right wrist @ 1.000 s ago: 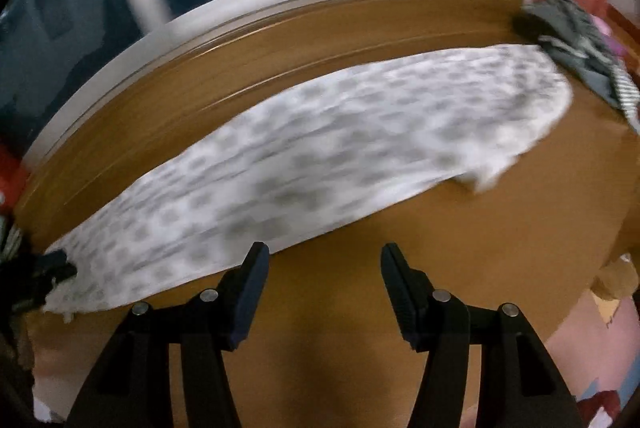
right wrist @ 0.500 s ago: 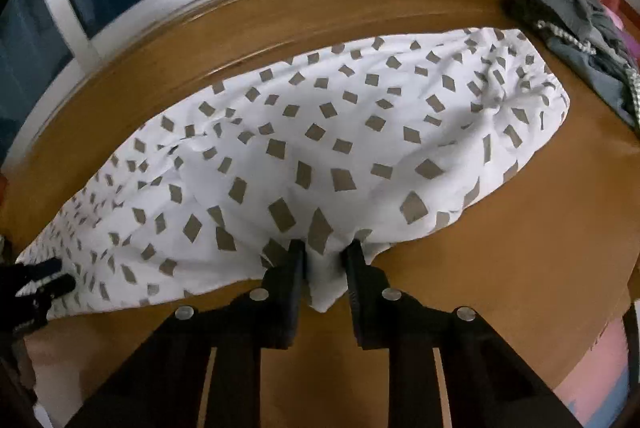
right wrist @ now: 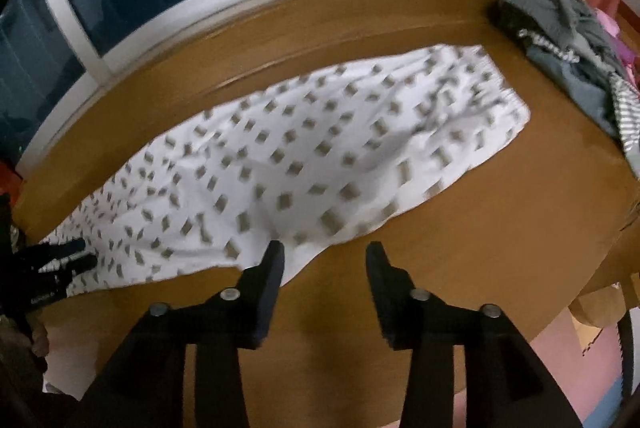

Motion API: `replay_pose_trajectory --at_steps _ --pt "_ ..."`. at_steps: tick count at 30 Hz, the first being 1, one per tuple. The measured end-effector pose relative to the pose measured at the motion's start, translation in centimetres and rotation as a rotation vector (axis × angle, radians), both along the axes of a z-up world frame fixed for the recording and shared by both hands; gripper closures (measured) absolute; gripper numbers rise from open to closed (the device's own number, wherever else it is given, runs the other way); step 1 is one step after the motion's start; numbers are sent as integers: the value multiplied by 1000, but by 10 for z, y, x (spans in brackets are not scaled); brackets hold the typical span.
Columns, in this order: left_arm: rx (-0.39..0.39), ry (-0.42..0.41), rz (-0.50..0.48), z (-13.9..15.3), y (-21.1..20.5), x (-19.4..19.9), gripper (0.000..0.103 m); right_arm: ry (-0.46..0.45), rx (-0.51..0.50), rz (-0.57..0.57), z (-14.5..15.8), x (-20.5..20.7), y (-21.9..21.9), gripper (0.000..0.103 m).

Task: Fold clothes

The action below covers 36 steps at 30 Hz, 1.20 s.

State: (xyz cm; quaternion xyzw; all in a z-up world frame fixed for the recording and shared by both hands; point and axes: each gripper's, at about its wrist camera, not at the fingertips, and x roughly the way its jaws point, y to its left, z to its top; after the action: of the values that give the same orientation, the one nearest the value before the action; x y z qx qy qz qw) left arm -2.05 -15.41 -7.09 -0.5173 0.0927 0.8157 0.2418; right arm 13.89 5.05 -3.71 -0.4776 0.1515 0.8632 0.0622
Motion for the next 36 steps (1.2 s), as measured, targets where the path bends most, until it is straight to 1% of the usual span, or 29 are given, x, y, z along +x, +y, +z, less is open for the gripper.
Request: replay_pose_trajectory --at_steps 2,5,6,7,10,11,13,17,20,22,26,30,32,34,36 --pt "29 -13 -25 1 21 -1 53 4 -30 -34 5 -1 22 59" --pt "33 -11 -42 -3 55 -4 53 20 -176 -124 -5 -5 71 59" --pt "26 -7 -36 -5 61 -2 53 25 -223 -153 -8 -6 88 59" --pt "21 -6 -27 -7 66 -2 53 31 -246 -170 -12 -9 102 59" --pt "34 -45 26 -13 81 -8 53 50 -312 -219 -22 -18 146 59" --pt "26 -50 43 -13 86 -7 53 55 -330 -233 -25 -21 160 59" --pt "0 -45 70 -13 99 -5 53 42 -242 -176 -26 -35 175 59" --pt "-26 -48 124 -15 122 1 53 28 -88 -10 -23 -58 182 59" --pt "-63 -44 171 -18 132 4 53 21 -22 83 -24 -74 187 59" --pt "-77 -42 206 -21 136 4 53 19 -7 122 -26 -80 194 59" --pt "-78 -51 262 -22 136 3 53 17 6 207 -36 -90 197 59" --pt "-80 -46 293 -22 143 9 53 20 28 271 -38 -93 193 60" --pt "-64 -36 306 -18 142 13 53 23 31 287 -39 -91 194 70" --pt "-63 -39 321 -18 141 14 53 28 35 297 -37 -86 196 79" --pt "-69 -51 339 -20 138 11 53 36 26 304 -36 -84 197 81"
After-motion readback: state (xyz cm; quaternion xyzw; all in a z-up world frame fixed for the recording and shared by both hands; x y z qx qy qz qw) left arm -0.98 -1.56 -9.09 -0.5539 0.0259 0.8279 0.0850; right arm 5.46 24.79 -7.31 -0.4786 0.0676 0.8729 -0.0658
